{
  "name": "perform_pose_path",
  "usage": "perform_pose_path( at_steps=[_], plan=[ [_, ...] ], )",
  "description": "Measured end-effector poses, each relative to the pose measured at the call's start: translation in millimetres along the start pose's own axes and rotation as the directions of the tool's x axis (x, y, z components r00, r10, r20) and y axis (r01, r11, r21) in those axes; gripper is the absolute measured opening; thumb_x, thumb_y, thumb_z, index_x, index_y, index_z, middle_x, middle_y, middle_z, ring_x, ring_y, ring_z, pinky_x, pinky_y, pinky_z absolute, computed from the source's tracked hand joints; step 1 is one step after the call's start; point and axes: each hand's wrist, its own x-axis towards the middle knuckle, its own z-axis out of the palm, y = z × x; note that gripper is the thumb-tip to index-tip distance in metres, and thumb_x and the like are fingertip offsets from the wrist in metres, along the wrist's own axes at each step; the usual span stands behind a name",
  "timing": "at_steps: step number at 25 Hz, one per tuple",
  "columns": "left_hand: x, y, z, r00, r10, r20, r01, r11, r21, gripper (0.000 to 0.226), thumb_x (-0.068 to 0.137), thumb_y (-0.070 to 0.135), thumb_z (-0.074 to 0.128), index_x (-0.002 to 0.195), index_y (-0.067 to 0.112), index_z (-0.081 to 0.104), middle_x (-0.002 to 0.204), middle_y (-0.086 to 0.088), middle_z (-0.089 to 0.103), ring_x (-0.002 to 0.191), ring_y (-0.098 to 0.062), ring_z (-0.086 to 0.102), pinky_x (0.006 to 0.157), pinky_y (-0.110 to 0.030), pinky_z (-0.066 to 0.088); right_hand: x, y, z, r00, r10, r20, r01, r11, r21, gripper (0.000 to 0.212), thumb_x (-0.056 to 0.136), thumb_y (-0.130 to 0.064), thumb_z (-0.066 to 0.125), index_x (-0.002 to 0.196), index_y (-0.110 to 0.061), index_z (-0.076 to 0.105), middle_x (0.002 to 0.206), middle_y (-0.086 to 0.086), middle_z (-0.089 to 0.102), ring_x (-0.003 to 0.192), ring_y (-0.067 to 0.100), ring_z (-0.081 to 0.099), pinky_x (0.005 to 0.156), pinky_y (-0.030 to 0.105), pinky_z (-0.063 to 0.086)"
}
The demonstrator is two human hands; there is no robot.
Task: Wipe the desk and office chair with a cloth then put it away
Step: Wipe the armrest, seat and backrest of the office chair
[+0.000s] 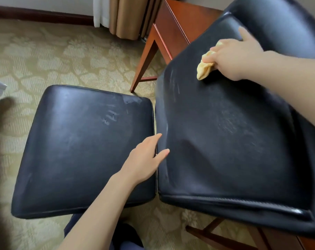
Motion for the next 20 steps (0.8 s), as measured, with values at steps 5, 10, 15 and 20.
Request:
perform_pose_path(
  at_steps=[5,10,15,20],
  plan=[
    [53,-26,-33,0.999,0.045,-0.005,-0.045,0.997,0.064,0.064,0.097,0.046,0.042,0.151,0.023,0.016,0.156,0.011,0.020,0.142,-0.009,0.020,0.115,-0.030,0.020,80,-35,5,0.992,0.123,-0.039,-0.120,0.990,0.070,0.046,0.090,-0.010,0.051,0.133,-0.024,0.047,0.135,0.005,0.045,0.135,0.027,0.026,0.116,0.055,0.002],
    [79,-56,-31,0.981,0.098,0.168,-0.118,0.987,0.113,0.100,0.077,0.068,0.052,0.151,0.022,0.003,0.158,0.009,0.009,0.140,-0.003,0.009,0.110,-0.023,0.013,121,-87,24,0.982,-0.187,0.008,0.186,0.974,-0.128,0.038,0.092,-0.018,0.047,0.129,-0.027,0.048,0.134,0.001,0.046,0.133,0.023,0.031,0.114,0.056,0.007],
    [75,-81,5,0.933,-0.031,0.357,-0.115,0.918,0.379,0.131,0.063,0.081,0.052,0.148,0.012,-0.021,0.157,-0.002,-0.022,0.146,-0.017,-0.013,0.119,-0.044,0.000,84,-140,48,0.796,-0.560,0.229,0.600,0.782,-0.172,0.034,0.094,-0.026,0.038,0.126,-0.033,0.048,0.132,-0.008,0.046,0.131,0.014,0.035,0.115,0.044,0.012],
    [65,-86,28,0.904,-0.024,0.426,-0.127,0.938,0.322,0.137,0.060,0.080,0.059,0.148,0.013,-0.020,0.158,0.000,-0.019,0.145,-0.016,-0.015,0.119,-0.045,-0.002,3,-147,50,0.596,-0.727,0.341,0.755,0.652,0.072,0.037,0.097,-0.028,0.034,0.133,-0.037,0.038,0.136,-0.011,0.041,0.135,0.012,0.026,0.116,0.039,0.006]
  ],
)
